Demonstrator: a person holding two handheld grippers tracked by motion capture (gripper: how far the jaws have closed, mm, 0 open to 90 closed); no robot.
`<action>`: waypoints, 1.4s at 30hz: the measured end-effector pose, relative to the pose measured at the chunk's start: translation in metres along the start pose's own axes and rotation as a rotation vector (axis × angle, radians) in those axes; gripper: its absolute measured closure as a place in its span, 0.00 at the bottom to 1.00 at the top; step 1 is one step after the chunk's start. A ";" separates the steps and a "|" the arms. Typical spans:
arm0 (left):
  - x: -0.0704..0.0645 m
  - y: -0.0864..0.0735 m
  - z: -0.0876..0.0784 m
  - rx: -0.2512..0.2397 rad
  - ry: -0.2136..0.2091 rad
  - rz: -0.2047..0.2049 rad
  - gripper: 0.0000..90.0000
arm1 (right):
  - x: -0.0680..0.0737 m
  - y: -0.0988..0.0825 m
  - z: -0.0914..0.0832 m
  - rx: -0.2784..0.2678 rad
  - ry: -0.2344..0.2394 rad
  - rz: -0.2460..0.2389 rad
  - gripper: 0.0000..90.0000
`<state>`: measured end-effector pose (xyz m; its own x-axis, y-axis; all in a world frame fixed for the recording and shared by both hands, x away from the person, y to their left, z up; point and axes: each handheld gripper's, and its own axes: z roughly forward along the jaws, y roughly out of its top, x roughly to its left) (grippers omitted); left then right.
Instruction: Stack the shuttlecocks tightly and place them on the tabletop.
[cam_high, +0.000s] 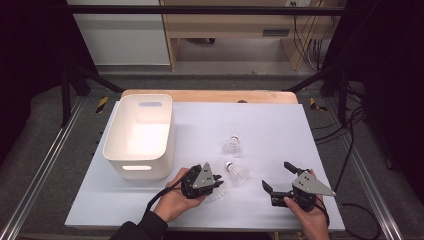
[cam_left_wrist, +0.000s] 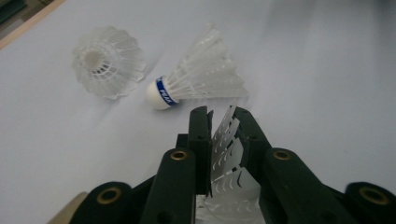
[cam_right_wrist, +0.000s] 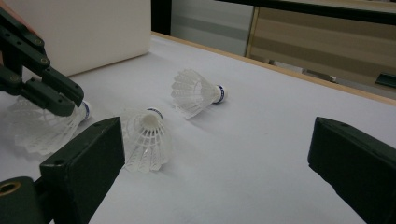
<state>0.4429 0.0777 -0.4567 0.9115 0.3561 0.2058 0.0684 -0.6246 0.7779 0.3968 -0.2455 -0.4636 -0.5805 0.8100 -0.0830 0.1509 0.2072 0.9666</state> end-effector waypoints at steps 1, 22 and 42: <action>0.002 0.001 -0.002 0.000 0.016 -0.015 0.91 | 0.000 0.000 0.000 0.000 0.001 0.002 0.04; 0.045 0.029 0.007 0.227 0.266 -0.107 1.00 | 0.000 -0.001 0.001 0.005 0.012 0.010 0.04; 0.049 0.019 0.029 0.118 0.070 -0.193 0.39 | 0.001 -0.003 0.003 0.036 0.025 0.014 0.04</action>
<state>0.5001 0.0633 -0.4493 0.8466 0.5219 0.1042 0.2895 -0.6159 0.7327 0.3984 -0.2439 -0.4671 -0.5976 0.7993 -0.0629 0.1881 0.2160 0.9581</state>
